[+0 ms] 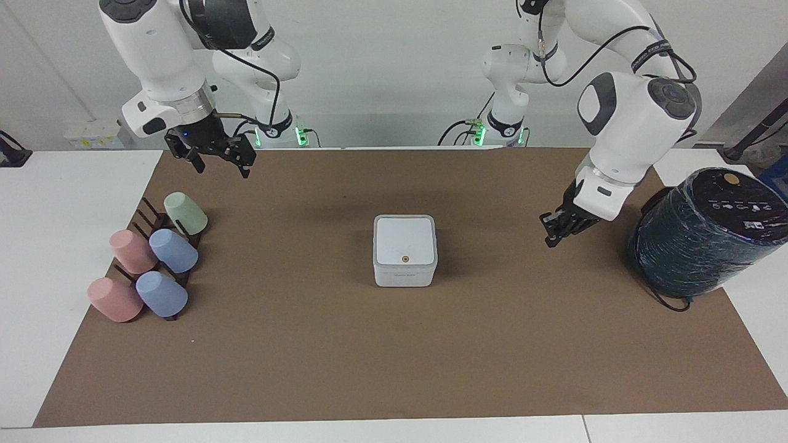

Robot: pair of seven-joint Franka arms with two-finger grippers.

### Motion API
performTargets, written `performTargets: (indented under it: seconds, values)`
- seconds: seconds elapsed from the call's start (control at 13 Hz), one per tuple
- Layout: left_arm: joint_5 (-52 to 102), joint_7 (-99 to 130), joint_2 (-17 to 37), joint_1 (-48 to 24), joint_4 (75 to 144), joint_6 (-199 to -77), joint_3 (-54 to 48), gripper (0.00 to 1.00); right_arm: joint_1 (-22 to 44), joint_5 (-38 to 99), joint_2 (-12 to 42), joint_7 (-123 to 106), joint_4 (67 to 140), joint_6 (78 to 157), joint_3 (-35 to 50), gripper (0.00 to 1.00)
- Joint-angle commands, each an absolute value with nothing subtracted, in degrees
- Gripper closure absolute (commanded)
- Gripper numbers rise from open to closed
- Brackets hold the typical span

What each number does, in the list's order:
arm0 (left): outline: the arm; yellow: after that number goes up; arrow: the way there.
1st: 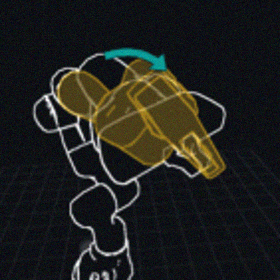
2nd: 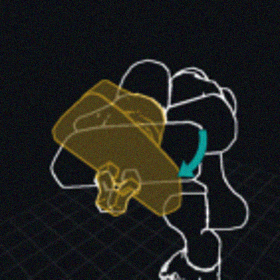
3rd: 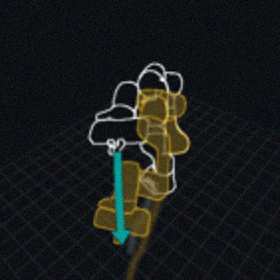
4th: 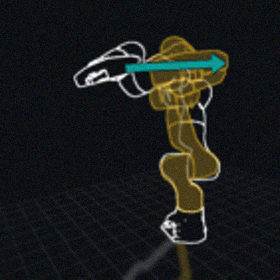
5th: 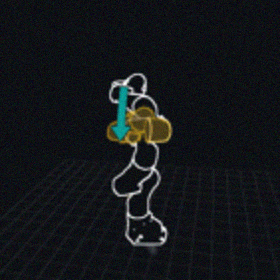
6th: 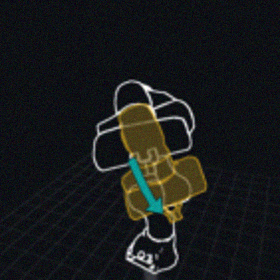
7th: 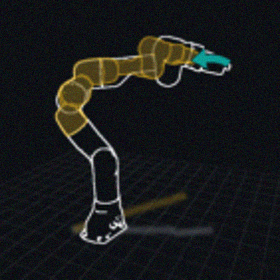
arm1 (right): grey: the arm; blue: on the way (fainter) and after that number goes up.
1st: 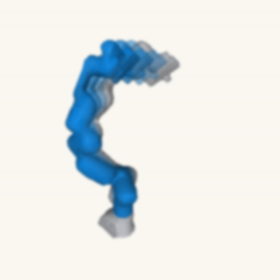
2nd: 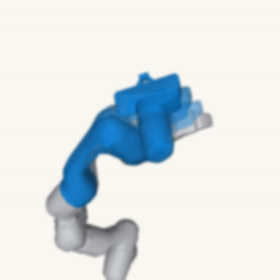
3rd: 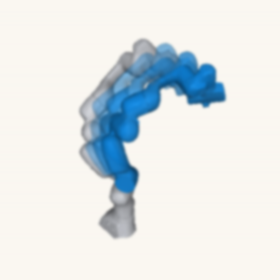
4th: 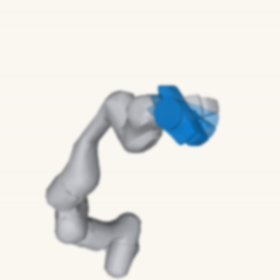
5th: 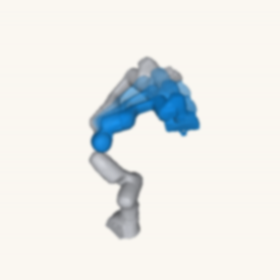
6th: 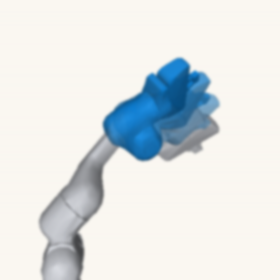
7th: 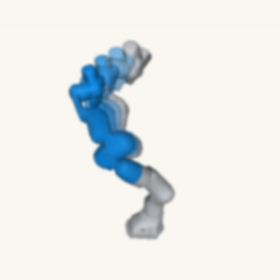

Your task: Close trash can lid

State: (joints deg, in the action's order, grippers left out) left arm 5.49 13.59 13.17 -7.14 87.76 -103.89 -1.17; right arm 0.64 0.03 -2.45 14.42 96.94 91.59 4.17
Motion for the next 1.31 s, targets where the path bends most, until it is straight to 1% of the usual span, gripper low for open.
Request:
performTargets:
  seconds: [0.0, 0.15, 0.38, 0.54, 0.62, 0.69, 0.85, 0.92, 1.0, 1.08, 1.23]
  values:
    - [2.7, 9.2, 10.6, -3.5, 87.7, -98.7, -1.5, 0.97, 0.4, 1.3, -3.1, 12.9, 97.9, 92.6, 4.0, 0.0]
    - [1.4, 6.3, 8.8, -1.6, 87.7, -96.1, -1.4, 0.97, 0.4, 1.3, -3.1, 12.9, 98.0, 92.6, 4.0, 0.0]
    - [1.2, 6.0, 6.8, -1.7, 87.9, -93.3, -1.5, 0.96, 0.4, 1.4, -3.1, 12.9, 98.0, 92.6, 4.0, 0.0]
    - [1.2, 6.2, 6.0, -2.1, 87.8, -91.3, -2.0, 0.85, 0.4, 1.3, -3.1, 12.9, 98.0, 92.6, 4.0, 0.0]
    - [1.2, 6.2, 5.0, -2.3, 87.9, -90.9, -2.3, 0.85, 0.4, 1.3, -3.1, 12.9, 98.0, 92.6, 4.0, 0.0]
    - [1.3, 6.2, 4.6, -2.5, 87.7, -90.0, -2.5, 0.83, 0.4, 1.4, -3.1, 12.9, 98.0, 92.6, 4.0, 0.0]
    - [1.2, 6.5, 3.6, -2.7, 88.1, -89.9, -3.1, 0.58, 0.4, 1.3, -3.1, 12.9, 98.0, 92.6, 4.0, 0.0]
    - [1.2, 6.5, 3.4, -2.6, 88.1, -90.3, -3.3, 0.42, 0.4, 1.3, -3.1, 12.9, 98.0, 92.6, 4.0, 0.0]
    - [1.2, 6.2, 3.3, -2.2, 88.2, -91.0, -3.4, 0.02, 0.4, 1.4, -3.1, 12.9, 98.0, 92.6, 4.0, 0.0]
    - [1.1, 5.9, 3.3, -1.8, 88.2, -91.7, -3.9, 0.0, 0.4, 1.3, -3.1, 12.9, 98.0, 92.6, 4.0, 0.0]
    - [1.1, 5.6, 3.3, -0.9, 88.2, -93.5, -5.1, 0.0, 0.4, 1.4, -3.1, 12.9, 98.0, 92.6, 4.0, 0.0]
